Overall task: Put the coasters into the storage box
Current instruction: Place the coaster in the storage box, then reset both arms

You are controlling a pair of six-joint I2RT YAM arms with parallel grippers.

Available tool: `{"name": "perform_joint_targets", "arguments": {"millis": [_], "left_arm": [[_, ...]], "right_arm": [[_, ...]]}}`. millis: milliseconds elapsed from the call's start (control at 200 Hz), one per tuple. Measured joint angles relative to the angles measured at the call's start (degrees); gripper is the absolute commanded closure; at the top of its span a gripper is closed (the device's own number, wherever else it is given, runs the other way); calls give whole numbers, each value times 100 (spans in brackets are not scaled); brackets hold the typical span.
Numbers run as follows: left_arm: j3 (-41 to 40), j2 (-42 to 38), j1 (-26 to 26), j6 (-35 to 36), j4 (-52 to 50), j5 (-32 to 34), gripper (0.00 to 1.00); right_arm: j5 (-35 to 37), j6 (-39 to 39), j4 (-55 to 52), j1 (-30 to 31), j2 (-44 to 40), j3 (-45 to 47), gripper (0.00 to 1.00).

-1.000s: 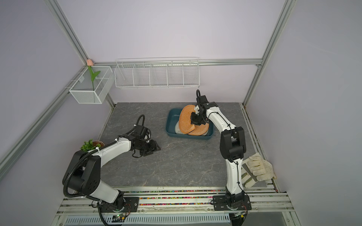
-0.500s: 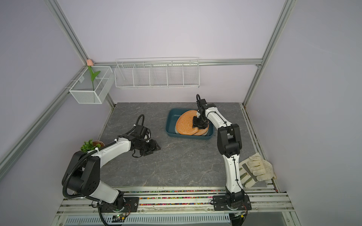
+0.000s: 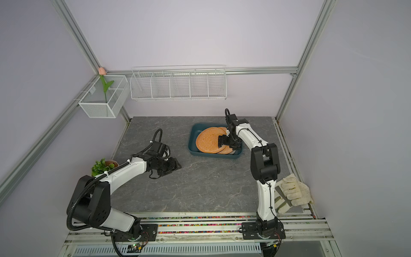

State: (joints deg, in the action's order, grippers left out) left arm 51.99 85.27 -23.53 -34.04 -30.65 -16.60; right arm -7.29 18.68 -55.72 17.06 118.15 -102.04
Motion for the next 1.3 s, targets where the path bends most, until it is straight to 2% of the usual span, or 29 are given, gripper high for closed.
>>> {"name": "perform_joint_targets", "arguments": {"millis": [60,260,395,530,735,885,1050,1300], "left_arm": [[7,-105,0,68,-20,203,14],[92,-361,15,409,-24,1019,3],[96,-503,125,640,46,1622,1],[35,-780,463,896,352,2151,0],[-817,-1517,1005,1528,1539,2863,0],[-1628,-1823,1443,1932,2557,3091,0],[-2046,-1665,1871,2138,3501,3195,0],[-2306,-1038,1969,2387,4824,3167,0]], "right_arm": [[-7,-39,168,0,-387,313,11],[20,-208,756,0,-1532,1338,11],[140,-424,1128,-9,-1996,1869,11],[391,-730,1606,-46,-2328,2380,11],[588,-1058,2559,-481,-2837,3294,11],[723,-1248,3698,-1084,-3182,4247,11],[800,-1432,4841,-1471,-3351,5180,11],[868,-1821,6426,-1681,-3362,6384,11]]}}
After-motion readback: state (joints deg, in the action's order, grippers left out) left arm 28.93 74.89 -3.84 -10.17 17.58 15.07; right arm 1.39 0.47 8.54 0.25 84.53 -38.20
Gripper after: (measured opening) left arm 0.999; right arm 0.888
